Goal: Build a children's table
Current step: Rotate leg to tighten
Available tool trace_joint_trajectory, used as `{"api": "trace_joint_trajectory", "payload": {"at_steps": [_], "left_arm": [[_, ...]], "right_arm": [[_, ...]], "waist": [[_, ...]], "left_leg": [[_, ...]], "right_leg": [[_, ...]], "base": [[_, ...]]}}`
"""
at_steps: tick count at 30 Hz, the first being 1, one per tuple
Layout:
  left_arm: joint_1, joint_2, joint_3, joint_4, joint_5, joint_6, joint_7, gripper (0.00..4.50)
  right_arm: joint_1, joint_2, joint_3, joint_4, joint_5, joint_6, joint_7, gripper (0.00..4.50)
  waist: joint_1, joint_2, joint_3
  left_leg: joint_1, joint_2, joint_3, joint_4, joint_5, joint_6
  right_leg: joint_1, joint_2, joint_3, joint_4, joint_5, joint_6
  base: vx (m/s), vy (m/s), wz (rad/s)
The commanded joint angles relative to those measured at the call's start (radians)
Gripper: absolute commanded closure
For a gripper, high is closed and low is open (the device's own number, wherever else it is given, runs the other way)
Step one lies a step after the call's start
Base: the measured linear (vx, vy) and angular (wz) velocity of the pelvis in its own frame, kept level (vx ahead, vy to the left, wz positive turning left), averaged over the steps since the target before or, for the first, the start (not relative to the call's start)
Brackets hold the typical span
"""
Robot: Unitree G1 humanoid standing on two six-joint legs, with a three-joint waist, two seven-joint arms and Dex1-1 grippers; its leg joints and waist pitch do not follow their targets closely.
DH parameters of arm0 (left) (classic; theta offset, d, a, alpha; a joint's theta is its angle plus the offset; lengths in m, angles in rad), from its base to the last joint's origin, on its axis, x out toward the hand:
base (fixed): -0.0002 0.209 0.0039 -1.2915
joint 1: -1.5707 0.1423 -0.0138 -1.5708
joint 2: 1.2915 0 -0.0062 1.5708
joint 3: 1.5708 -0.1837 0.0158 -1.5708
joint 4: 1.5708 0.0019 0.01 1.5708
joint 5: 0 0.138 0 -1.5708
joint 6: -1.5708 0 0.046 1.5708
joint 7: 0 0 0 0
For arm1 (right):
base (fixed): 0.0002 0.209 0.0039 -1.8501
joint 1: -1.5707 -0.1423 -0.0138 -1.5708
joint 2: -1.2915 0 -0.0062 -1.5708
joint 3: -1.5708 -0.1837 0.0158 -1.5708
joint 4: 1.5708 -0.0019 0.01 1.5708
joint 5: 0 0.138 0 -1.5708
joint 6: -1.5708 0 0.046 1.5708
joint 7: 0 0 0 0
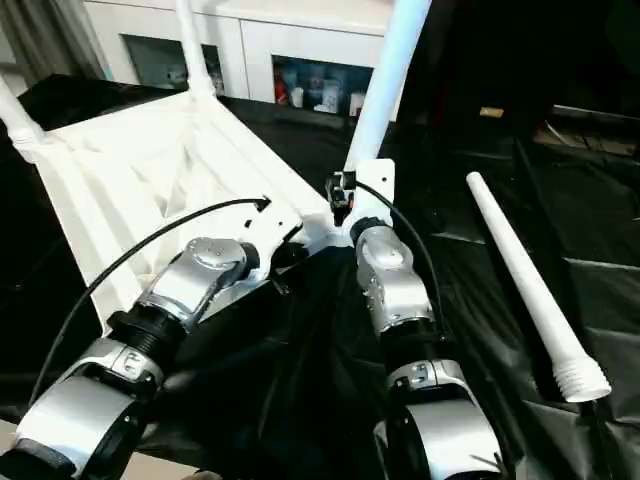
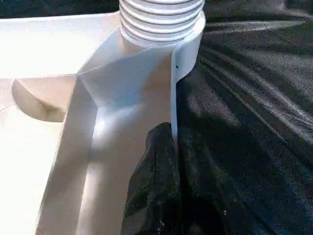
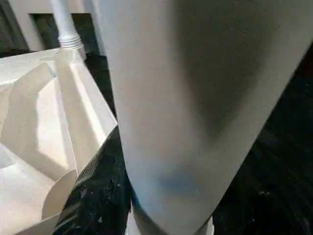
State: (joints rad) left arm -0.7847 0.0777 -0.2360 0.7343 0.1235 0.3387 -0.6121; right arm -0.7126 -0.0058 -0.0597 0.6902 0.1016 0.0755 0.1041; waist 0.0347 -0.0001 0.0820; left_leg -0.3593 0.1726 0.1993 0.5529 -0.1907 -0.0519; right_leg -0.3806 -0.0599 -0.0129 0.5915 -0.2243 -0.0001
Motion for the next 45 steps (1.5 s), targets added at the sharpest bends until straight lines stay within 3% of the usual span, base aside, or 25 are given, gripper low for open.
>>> {"api": "trace_joint_trajectory", "payload": {"at_steps": [1, 2, 4, 6, 8, 9, 11, 17, 19, 20, 22, 25, 31, 37, 40, 43, 45], "left_arm": [[0.018, 0.003, -0.045, -0.028, 0.007, -0.013, -0.053, 4.50], [0.026, 0.016, -0.057, -0.045, 0.007, -0.017, -0.084, 4.50], [0.038, 0.036, -0.069, -0.072, 0.005, -0.009, -0.123, 4.50], [0.047, 0.055, -0.079, -0.095, 0.003, -0.014, -0.153, 4.50], [0.081, 0.128, -0.096, -0.190, -0.021, -0.007, -0.266, 4.50], [0.091, 0.149, -0.098, -0.218, -0.030, 0.000, -0.298, 4.50], [0.114, 0.203, -0.106, -0.279, -0.051, -0.038, -0.382, 4.50], [0.161, 0.322, -0.091, -0.396, -0.104, -0.044, -0.523, 4.50], [0.198, 0.375, -0.067, -0.449, -0.152, -0.098, -0.610, 4.50], [0.209, 0.396, -0.061, -0.468, -0.170, -0.101, -0.636, 4.50], [0.224, 0.430, -0.056, -0.497, -0.203, -0.084, -0.690, 4.50], [0.247, 0.472, -0.049, -0.545, -0.265, -0.036, -0.779, 4.50], [0.250, 0.485, -0.067, -0.557, -0.254, -0.031, -0.789, 4.50], [0.227, 0.462, -0.086, -0.499, -0.203, -0.069, -0.713, 4.50], [0.222, 0.461, -0.098, -0.482, -0.178, -0.078, -0.692, 4.50], [0.209, 0.435, -0.098, -0.453, -0.154, -0.078, -0.637, 4.50], [0.204, 0.422, -0.099, -0.441, -0.149, -0.078, -0.620, 4.50]], "right_arm": [[0.043, 0.022, 0.071, 0.105, -0.004, 0.104, 0.106, 2.66], [0.041, 0.010, 0.086, 0.097, -0.011, 0.120, 0.135, 2.66], [0.039, -0.011, 0.108, 0.085, -0.022, 0.145, 0.175, 2.66], [0.039, -0.028, 0.120, 0.074, -0.026, 0.164, 0.207, 2.66], [0.046, -0.098, 0.158, 0.019, -0.022, 0.230, 0.333, 2.66], [0.048, -0.119, 0.168, 0.002, -0.019, 0.247, 0.369, 2.66], [0.057, -0.167, 0.189, -0.041, -0.010, 0.284, 0.455, 2.66], [0.094, -0.247, 0.206, -0.142, 0.029, 0.303, 0.602, 2.66], [0.132, -0.283, 0.218, -0.201, 0.045, 0.290, 0.691, 2.66], [0.147, -0.298, 0.228, -0.225, 0.053, 0.299, 0.723, 2.66], [0.169, -0.318, 0.244, -0.256, 0.070, 0.316, 0.769, 2.66], [0.196, -0.352, 0.276, -0.305, 0.086, 0.347, 0.843, 2.66], [0.204, -0.363, 0.302, -0.307, 0.061, 0.344, 0.857, 2.66], [0.206, -0.354, 0.315, -0.312, 0.041, 0.335, 0.812, 2.66], [0.209, -0.351, 0.325, -0.321, 0.033, 0.336, 0.799, 2.66], [0.218, -0.339, 0.333, -0.328, 0.025, 0.346, 0.778, 2.66], [0.229, -0.334, 0.338, -0.327, 0.020, 0.351, 0.765, 2.66]], "waist": [[-0.001, 0.000, -0.027], [-0.001, -0.002, -0.026], [-0.003, 0.000, -0.031], [-0.004, 0.001, -0.033], [0.000, -0.003, -0.041], [-0.004, -0.002, -0.040], [-0.003, -0.001, -0.039], [-0.001, 0.006, -0.036], [0.003, 0.004, -0.039], [0.004, 0.006, -0.038], [0.007, 0.004, -0.040], [0.014, 0.005, -0.039], [0.018, 0.004, -0.034], [0.018, 0.002, -0.037], [0.019, 0.002, -0.036], [0.021, 0.001, -0.033], [0.023, 0.002, -0.028]], "left_leg": [[0.005, 0.062, -0.033, -0.081, -0.272, 0.009], [0.005, 0.063, -0.033, -0.081, -0.269, 0.013], [-0.001, 0.064, -0.034, -0.077, -0.218, 0.023], [0.001, 0.063, -0.028, -0.070, -0.161, 0.037], [-0.003, 0.059, -0.027, -0.057, -0.052, 0.078], [-0.007, 0.058, -0.023, -0.053, -0.036, 0.103], [-0.003, 0.060, -0.024, -0.052, -0.042, 0.116], [0.007, 0.070, -0.021, -0.058, -0.086, 0.080], [0.007, 0.067, -0.022, -0.055, -0.067, 0.071], [0.008, 0.067, -0.019, -0.053, -0.047, 0.079], [0.008, 0.064, -0.018, -0.049, -0.020, 0.088], [0.008, 0.065, -0.015, -0.048, -0.014, 0.091], [0.012, 0.065, -0.018, -0.053, -0.084, 0.049], [0.009, 0.060, -0.019, -0.047, -0.065, 0.046], [0.010, 0.061, -0.019, -0.047, -0.082, 0.043], [0.014, 0.063, -0.019, -0.050, -0.112, 0.029], [0.018, 0.064, -0.019, -0.056, -0.171, 0.008]], "right_leg": [[0.010, -0.082, 0.045, -0.088, -0.211, -0.188], [0.011, -0.083, 0.045, -0.088, -0.215, -0.190], [0.020, -0.082, 0.043, -0.077, -0.147, -0.209], [0.019, -0.080, 0.042, -0.071, -0.047, -0.232], [0.037, -0.075, 0.039, -0.048, 0.162, -0.265], [0.034, -0.076, 0.039, -0.042, 0.230, -0.277], [0.036, -0.076, 0.037, -0.041, 0.246, -0.287], [0.028, -0.073, 0.037, -0.043, 0.153, -0.301], [0.034, -0.073, 0.037, -0.037, 0.187, -0.303], [0.030, -0.071, 0.039, -0.034, 0.234, -0.302], [0.033, -0.067, 0.036, -0.027, 0.284, -0.303], [0.031, -0.066, 0.034, -0.024, 0.287, -0.303], [0.027, -0.072, 0.037, -0.035, 0.135, -0.305], [0.029, -0.070, 0.039, -0.030, 0.167, -0.301], [0.028, -0.071, 0.040, -0.032, 0.141, -0.297], [0.024, -0.072, 0.041, -0.037, 0.083, -0.290], [0.019, -0.073, 0.042, -0.048, -0.018, -0.280]], "base": [[0.000, 0.000, 0.00], [0.000, 0.000, 0.00], [0.000, 0.000, 0.00], [0.000, 0.000, 0.00], [0.000, 0.000, 0.00], [0.000, 0.000, 0.00], [0.000, 0.000, 0.00], [0.000, 0.000, 0.00], [0.000, 0.000, 0.00], [0.000, 0.000, 0.00], [0.000, 0.000, 0.00], [0.000, 0.000, 0.00], [0.000, 0.000, 0.00], [0.000, 0.000, 0.00], [0.000, 0.000, 0.00], [0.000, 0.000, 0.00], [0.000, 0.000, 0.00]]}}
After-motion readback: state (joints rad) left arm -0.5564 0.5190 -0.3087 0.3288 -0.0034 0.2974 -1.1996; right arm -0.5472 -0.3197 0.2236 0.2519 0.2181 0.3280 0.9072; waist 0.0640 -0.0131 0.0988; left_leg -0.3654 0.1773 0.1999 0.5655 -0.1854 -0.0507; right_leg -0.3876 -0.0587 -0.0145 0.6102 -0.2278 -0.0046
